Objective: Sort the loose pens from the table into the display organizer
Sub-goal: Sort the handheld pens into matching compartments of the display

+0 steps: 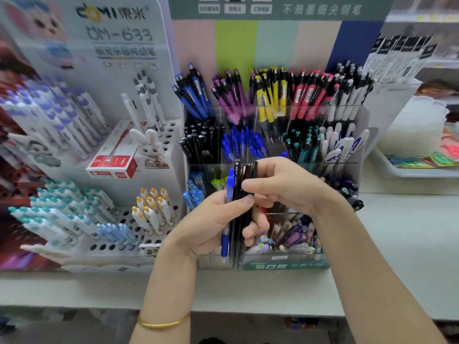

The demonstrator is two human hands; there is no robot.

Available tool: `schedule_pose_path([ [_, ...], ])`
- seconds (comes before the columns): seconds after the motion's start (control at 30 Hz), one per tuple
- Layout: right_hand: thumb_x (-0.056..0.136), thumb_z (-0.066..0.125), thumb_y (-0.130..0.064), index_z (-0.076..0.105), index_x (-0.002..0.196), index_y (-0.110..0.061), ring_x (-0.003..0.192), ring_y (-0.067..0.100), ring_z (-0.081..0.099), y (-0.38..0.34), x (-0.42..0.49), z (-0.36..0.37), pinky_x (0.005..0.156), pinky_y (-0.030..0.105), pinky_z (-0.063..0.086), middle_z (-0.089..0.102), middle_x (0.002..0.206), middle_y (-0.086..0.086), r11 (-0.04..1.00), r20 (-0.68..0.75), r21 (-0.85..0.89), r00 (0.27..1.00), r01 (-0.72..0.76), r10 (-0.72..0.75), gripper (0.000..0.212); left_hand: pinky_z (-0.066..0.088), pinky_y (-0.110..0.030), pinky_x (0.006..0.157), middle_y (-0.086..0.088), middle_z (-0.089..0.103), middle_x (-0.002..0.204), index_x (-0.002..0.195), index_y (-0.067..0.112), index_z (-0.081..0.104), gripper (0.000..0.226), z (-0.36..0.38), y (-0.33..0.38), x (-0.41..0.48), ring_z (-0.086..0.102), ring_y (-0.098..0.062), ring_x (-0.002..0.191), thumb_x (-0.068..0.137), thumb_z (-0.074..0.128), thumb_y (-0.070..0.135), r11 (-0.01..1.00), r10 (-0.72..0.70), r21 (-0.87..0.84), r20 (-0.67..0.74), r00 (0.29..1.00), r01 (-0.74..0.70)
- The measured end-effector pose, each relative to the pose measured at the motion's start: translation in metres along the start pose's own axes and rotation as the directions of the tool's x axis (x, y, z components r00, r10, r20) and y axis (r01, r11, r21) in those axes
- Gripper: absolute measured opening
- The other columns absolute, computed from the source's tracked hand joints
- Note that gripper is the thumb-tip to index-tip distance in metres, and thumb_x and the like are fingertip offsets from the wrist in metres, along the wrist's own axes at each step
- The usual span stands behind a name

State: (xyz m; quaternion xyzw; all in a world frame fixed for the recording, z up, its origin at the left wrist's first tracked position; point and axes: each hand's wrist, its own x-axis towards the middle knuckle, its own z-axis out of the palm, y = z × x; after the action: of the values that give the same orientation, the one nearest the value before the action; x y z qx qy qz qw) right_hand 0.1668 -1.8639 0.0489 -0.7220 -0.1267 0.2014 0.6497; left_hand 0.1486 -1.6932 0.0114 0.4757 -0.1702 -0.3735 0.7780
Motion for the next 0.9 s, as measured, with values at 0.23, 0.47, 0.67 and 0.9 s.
schedule_pose_path([
  [0.23, 0.084, 0.066, -0.010, 0.058, 0.073, -0.003, 0.040, 0.015, 0.040, -0.001, 0.018, 0.015, 0.039, 0.020, 0.033, 0.048, 0.051, 0.005, 0.999, -0.029, 0.009, 0.999, 0.037, -0.037, 0.016, 0.051, -0.026, 0.056, -0.009, 0.065, 0.074, 0.106, -0.001, 0.057, 0.024, -0.004, 0.007, -0.014, 0.053, -0.012, 0.057, 0.098, 0.045, 0.019, 0.999, 0.007, 0.039, -0.077, 0.997, -0.004],
  [0.47, 0.087, 0.068, -0.016, 0.063, 0.088, 0.008, 0.045, 0.014, 0.047, -0.021, 0.031, 0.005, 0.040, 0.021, 0.040, 0.060, 0.069, 0.019, 0.970, -0.388, -0.027, 0.892, 0.242, -0.233, 0.024, 0.061, -0.034, 0.065, -0.015, 0.071, 0.091, 0.117, 0.001, 0.056, 0.037, -0.009, 0.018, -0.029, 0.068, -0.020, 0.072, 0.089, 0.052, 0.025, 0.996, 0.041, 0.089, -0.302, 0.953, -0.014],
  [0.67, 0.088, 0.068, -0.015, 0.063, 0.084, -0.005, 0.044, 0.010, 0.050, -0.045, 0.045, 0.011, 0.042, 0.025, 0.043, 0.060, 0.066, 0.011, 0.863, -0.551, -0.244, 0.669, 0.442, -0.499, 0.012, 0.037, -0.017, 0.035, -0.011, 0.070, 0.084, 0.119, 0.006, 0.052, 0.026, -0.013, 0.024, -0.037, 0.052, -0.013, 0.050, 0.098, 0.049, 0.020, 0.990, 0.050, 0.142, -0.467, 0.883, 0.019],
  [0.9, 0.086, 0.070, -0.021, 0.070, 0.100, -0.005, 0.073, 0.005, 0.059, -0.034, 0.064, 0.029, 0.070, 0.021, 0.049, 0.066, 0.087, -0.002, 0.718, -0.462, -0.576, 0.569, 0.390, -0.680, 0.022, 0.028, -0.014, 0.037, -0.002, 0.056, 0.066, 0.104, 0.006, 0.053, 0.032, -0.016, 0.028, -0.036, 0.040, -0.008, 0.048, 0.079, 0.062, 0.024, 0.990, 0.077, 0.140, -0.482, 0.873, -0.010],
])
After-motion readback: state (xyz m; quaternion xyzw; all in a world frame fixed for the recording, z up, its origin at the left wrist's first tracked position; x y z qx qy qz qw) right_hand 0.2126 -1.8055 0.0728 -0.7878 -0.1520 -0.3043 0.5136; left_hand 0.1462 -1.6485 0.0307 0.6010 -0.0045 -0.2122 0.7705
